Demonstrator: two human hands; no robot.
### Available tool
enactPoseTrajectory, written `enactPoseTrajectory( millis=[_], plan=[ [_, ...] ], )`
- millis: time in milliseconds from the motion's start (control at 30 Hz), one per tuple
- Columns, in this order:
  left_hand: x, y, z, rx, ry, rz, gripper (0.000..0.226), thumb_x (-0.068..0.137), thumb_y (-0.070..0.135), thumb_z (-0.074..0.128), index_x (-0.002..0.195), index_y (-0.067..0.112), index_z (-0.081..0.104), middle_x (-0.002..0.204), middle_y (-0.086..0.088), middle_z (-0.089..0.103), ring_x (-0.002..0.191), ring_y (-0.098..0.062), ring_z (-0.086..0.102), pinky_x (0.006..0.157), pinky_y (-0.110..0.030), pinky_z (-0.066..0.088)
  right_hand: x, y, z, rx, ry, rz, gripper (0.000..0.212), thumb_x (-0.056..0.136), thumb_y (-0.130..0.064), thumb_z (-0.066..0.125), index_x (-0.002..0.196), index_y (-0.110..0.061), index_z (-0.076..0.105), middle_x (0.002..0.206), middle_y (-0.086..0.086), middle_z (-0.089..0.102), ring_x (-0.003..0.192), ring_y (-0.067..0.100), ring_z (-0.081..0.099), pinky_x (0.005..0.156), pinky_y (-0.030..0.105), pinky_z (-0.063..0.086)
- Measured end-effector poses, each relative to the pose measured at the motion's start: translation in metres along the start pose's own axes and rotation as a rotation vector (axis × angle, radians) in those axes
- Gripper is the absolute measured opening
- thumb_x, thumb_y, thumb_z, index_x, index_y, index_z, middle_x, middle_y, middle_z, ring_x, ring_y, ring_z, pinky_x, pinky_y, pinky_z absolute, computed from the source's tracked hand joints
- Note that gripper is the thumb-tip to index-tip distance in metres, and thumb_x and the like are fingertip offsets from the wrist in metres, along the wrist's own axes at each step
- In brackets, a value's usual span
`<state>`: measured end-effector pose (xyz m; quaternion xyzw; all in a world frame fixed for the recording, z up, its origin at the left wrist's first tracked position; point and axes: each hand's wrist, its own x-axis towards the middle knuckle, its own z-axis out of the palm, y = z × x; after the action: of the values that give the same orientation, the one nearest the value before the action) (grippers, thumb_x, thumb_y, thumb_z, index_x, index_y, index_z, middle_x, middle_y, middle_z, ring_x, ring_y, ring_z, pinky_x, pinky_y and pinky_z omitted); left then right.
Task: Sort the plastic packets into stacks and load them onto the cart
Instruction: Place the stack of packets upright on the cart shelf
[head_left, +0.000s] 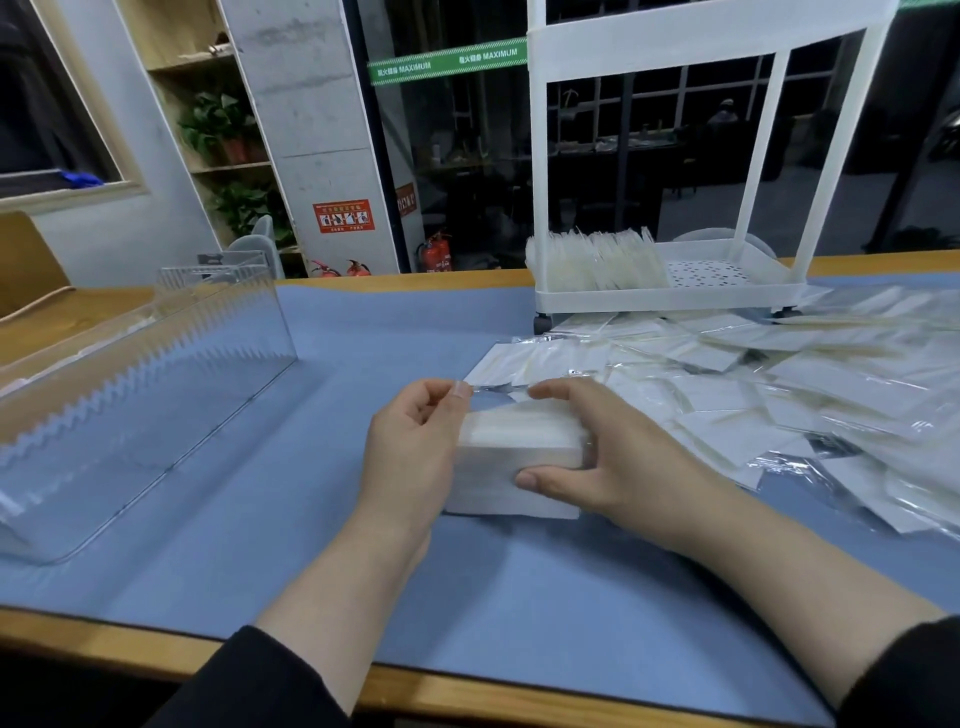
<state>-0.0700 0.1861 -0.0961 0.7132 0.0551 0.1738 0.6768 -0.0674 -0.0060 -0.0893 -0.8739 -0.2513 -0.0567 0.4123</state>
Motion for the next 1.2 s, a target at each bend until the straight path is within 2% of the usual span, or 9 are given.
enactPoseTrajectory(
  millis=[100, 200, 300, 700, 833, 900, 967, 1033, 1200],
  plan=[
    [0.0, -0.001, -0.003, 0.003, 0.018, 0.009, 0.011, 0.097, 0.026, 0.065, 0.089, 0.026, 0.071, 0.077, 0.008, 0.068, 0.076, -0.015, 0.057, 0.073, -0.039, 0.042, -0.001, 0.003, -0.007, -0.072, 0.049, -0.043, 0.071, 0.077, -0.048, 0.081, 0.137, -0.04, 0.045, 0.126, -0.027, 0.047, 0.114, -0.017, 0.04, 0.087, -0.002, 0.03],
    [0.001, -0.002, -0.004, 0.026, 0.02, -0.006, 0.017, 0.097, 0.021, 0.059, 0.091, 0.032, 0.071, 0.085, 0.009, 0.072, 0.083, -0.015, 0.06, 0.074, -0.041, 0.045, -0.004, 0.002, -0.005, -0.168, -0.023, -0.039, 0.071, 0.079, -0.053, 0.077, 0.14, -0.044, 0.043, 0.128, -0.036, 0.042, 0.112, -0.018, 0.037, 0.091, -0.004, 0.026],
    [0.0, 0.001, -0.002, 0.008, 0.006, -0.026, 0.021, 0.101, 0.039, 0.055, 0.088, 0.035, 0.072, 0.089, 0.012, 0.07, 0.091, -0.018, 0.059, 0.077, -0.043, 0.045, -0.003, 0.001, -0.001, -0.096, -0.021, -0.032, 0.058, 0.081, -0.05, 0.075, 0.13, -0.053, 0.044, 0.122, -0.042, 0.045, 0.113, -0.015, 0.043, 0.095, 0.011, 0.037],
    [-0.004, 0.0, 0.0, 0.05, -0.106, -0.014, 0.054, 0.09, 0.073, 0.038, 0.088, 0.032, 0.074, 0.101, 0.001, 0.073, 0.094, -0.026, 0.065, 0.082, -0.043, 0.051, -0.006, 0.001, -0.001, 0.001, -0.067, 0.027, 0.055, 0.085, -0.03, 0.07, 0.121, -0.059, 0.039, 0.103, -0.019, 0.056, 0.075, 0.004, 0.054, 0.069, 0.022, 0.047],
    [-0.005, 0.006, -0.008, -0.086, -0.129, 0.005, 0.064, 0.075, 0.09, 0.039, 0.104, 0.042, 0.072, 0.11, -0.003, 0.07, 0.109, -0.032, 0.065, 0.098, -0.056, 0.052, -0.004, 0.001, -0.003, 0.082, 0.02, -0.002, 0.059, 0.086, -0.021, 0.072, 0.123, -0.058, 0.044, 0.109, -0.036, 0.05, 0.091, -0.002, 0.057, 0.074, 0.009, 0.042],
    [-0.004, 0.007, -0.012, -0.07, -0.238, 0.023, 0.058, 0.068, 0.081, 0.064, 0.116, 0.046, 0.064, 0.107, 0.013, 0.069, 0.104, -0.016, 0.066, 0.088, -0.033, 0.053, -0.003, 0.001, -0.006, 0.117, 0.077, -0.021, 0.059, 0.086, -0.017, 0.074, 0.123, -0.054, 0.048, 0.112, -0.037, 0.053, 0.102, -0.004, 0.056, 0.081, 0.007, 0.041],
    [-0.004, 0.004, -0.013, -0.056, -0.355, 0.028, 0.058, 0.075, 0.033, 0.087, 0.124, 0.04, 0.056, 0.099, 0.022, 0.071, 0.093, -0.002, 0.067, 0.077, -0.016, 0.051, -0.003, 0.002, -0.01, 0.143, 0.131, -0.026, 0.052, 0.085, -0.013, 0.075, 0.12, -0.046, 0.055, 0.11, -0.032, 0.059, 0.102, -0.002, 0.057, 0.081, 0.009, 0.042],
    [-0.004, -0.001, -0.01, -0.001, -0.405, 0.038, 0.063, 0.08, -0.001, 0.082, 0.123, 0.036, 0.056, 0.096, 0.02, 0.073, 0.091, 0.0, 0.067, 0.076, -0.014, 0.05, -0.004, 0.002, -0.013, 0.152, 0.143, -0.026, 0.047, 0.084, -0.01, 0.075, 0.114, -0.042, 0.058, 0.105, -0.026, 0.062, 0.097, 0.001, 0.058, 0.077, 0.01, 0.042],
    [-0.006, -0.002, -0.012, 0.046, -0.365, 0.089, 0.07, 0.069, 0.018, 0.083, 0.124, 0.042, 0.048, 0.105, 0.021, 0.067, 0.094, -0.003, 0.066, 0.079, -0.017, 0.051, -0.007, 0.0, -0.015, 0.186, 0.092, 0.008, 0.043, 0.083, -0.013, 0.074, 0.111, -0.042, 0.059, 0.102, -0.018, 0.065, 0.085, 0.007, 0.06, 0.071, 0.023, 0.05]
  ],
)
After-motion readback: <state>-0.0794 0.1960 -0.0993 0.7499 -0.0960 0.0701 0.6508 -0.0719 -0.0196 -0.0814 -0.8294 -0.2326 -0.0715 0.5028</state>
